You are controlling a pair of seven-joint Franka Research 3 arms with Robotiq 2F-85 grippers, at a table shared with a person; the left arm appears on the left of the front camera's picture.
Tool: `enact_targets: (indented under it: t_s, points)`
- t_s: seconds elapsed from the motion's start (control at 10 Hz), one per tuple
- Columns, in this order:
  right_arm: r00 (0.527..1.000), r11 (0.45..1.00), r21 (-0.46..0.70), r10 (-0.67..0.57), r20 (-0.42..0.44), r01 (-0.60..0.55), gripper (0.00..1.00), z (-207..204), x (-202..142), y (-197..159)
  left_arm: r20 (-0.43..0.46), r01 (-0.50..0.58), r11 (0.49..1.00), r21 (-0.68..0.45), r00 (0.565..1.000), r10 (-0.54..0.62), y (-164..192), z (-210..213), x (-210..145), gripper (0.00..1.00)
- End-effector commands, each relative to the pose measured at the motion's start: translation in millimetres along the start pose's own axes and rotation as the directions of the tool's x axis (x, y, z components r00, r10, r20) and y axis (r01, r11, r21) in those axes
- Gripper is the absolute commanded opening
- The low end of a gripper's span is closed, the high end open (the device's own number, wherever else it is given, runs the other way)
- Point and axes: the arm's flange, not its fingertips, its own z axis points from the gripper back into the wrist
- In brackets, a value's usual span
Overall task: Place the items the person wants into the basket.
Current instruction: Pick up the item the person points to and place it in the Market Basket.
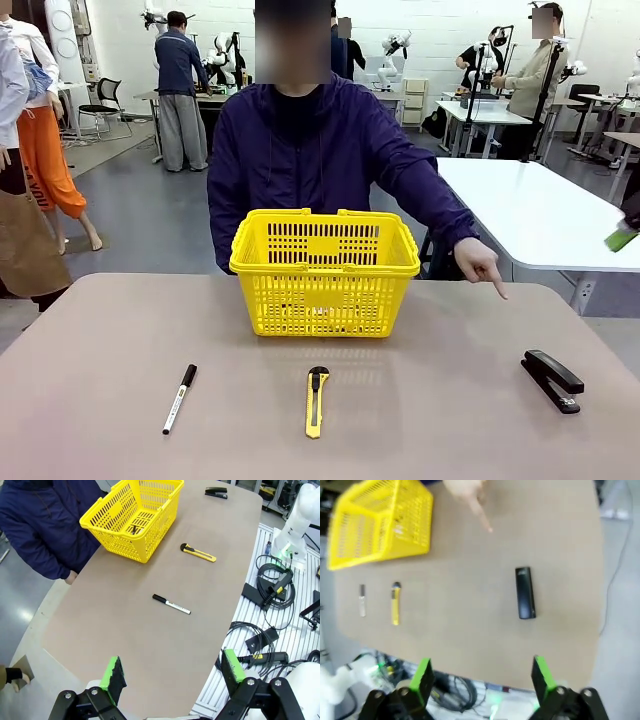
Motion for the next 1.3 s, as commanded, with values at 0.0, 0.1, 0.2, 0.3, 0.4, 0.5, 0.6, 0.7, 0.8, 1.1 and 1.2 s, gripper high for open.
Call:
enact_targets:
  t_s: [0.0, 0.1, 0.2, 0.3, 0.4, 0.5, 0.6, 0.7, 0.8, 1.1, 1.2]
  points:
    - [0.992, 0.989, -0.073, -0.128, -0.012, 0.127, 1.00, -22, 9, -2, 0.009, 0.000, 1.000, -0.013, 1.000, 0.000, 0, 2, 0, 1.00]
    - [0.981, 0.974, -0.118, -0.194, -0.001, 0.192, 1.00, -40, 23, -3, 0.009, 0.000, 1.000, -0.013, 1.000, 0.000, 0, 2, 0, 1.00]
    - [0.978, 0.966, -0.167, -0.207, -0.032, 0.199, 1.00, -59, 23, -8, 0.009, 0.000, 1.000, -0.013, 1.000, 0.000, 0, 2, 0, 1.00]
    - [0.980, 0.966, -0.182, -0.195, -0.039, 0.185, 1.00, -76, 21, -12, 0.009, 0.000, 1.000, -0.013, 1.000, 0.000, 0, 2, 0, 1.00]
    - [0.982, 0.965, -0.199, -0.184, -0.050, 0.171, 1.00, -91, 21, -15, 0.009, 0.000, 1.000, -0.013, 1.000, 0.000, 0, 2, 0, 1.00]
    - [0.984, 0.965, -0.213, -0.168, -0.056, 0.153, 1.00, -105, 22, -15, 0.009, 0.000, 1.000, -0.013, 1.000, 0.000, 0, 2, 0, 1.00]
    - [0.987, 0.966, -0.228, -0.142, -0.073, 0.122, 1.00, -119, 23, -17, 0.009, 0.000, 1.000, -0.013, 1.000, 0.000, 0, 2, 0, 1.00]
    - [0.991, 0.971, -0.227, -0.099, -0.093, 0.076, 1.00, -129, 17, -18, 0.009, 0.000, 1.000, -0.013, 1.000, 0.000, 0, 2, 0, 1.00]
    - [0.994, 0.976, -0.214, -0.056, -0.098, 0.034, 1.00, -138, 15, -18, 0.009, 0.000, 1.000, -0.013, 1.000, 0.000, 0, 2, 0, 1.00]
    - [0.995, 0.980, -0.196, -0.008, -0.101, -0.012, 1.00, -157, 17, -20, 0.009, 0.000, 1.000, -0.013, 1.000, 0.000, 0, 2, 0, 1.00]
    - [0.996, 0.982, -0.189, -0.004, -0.090, -0.013, 1.00, -158, 22, -20, 0.009, 0.000, 1.000, -0.013, 1.000, 0.000, 0, 2, 0, 1.00]
